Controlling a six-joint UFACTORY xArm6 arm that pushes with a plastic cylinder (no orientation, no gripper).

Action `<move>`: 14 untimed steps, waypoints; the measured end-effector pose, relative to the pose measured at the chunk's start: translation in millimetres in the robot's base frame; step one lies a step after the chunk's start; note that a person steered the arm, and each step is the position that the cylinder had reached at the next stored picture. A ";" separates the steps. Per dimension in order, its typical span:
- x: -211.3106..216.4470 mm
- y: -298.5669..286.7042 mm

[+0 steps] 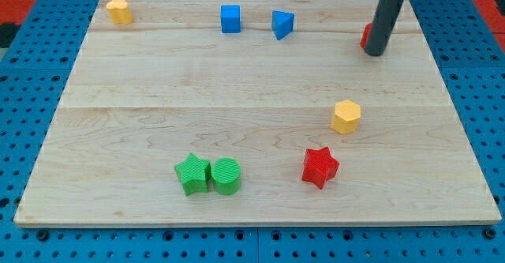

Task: Move the blue triangle diagonally in between the blue cube and yellow hexagon

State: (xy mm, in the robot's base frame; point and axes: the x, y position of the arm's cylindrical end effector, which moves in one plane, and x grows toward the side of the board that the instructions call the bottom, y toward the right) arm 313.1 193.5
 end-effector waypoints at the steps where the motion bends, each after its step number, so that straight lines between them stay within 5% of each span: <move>1: -37.2 -4.7; 2: -62.8 -24.2; 3: -28.5 -77.2; 4: -66.9 -98.3; 6: -94.9 -103.8; 13: -85.8 -106.4; 14: -70.9 -141.8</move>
State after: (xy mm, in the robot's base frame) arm 242.2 51.7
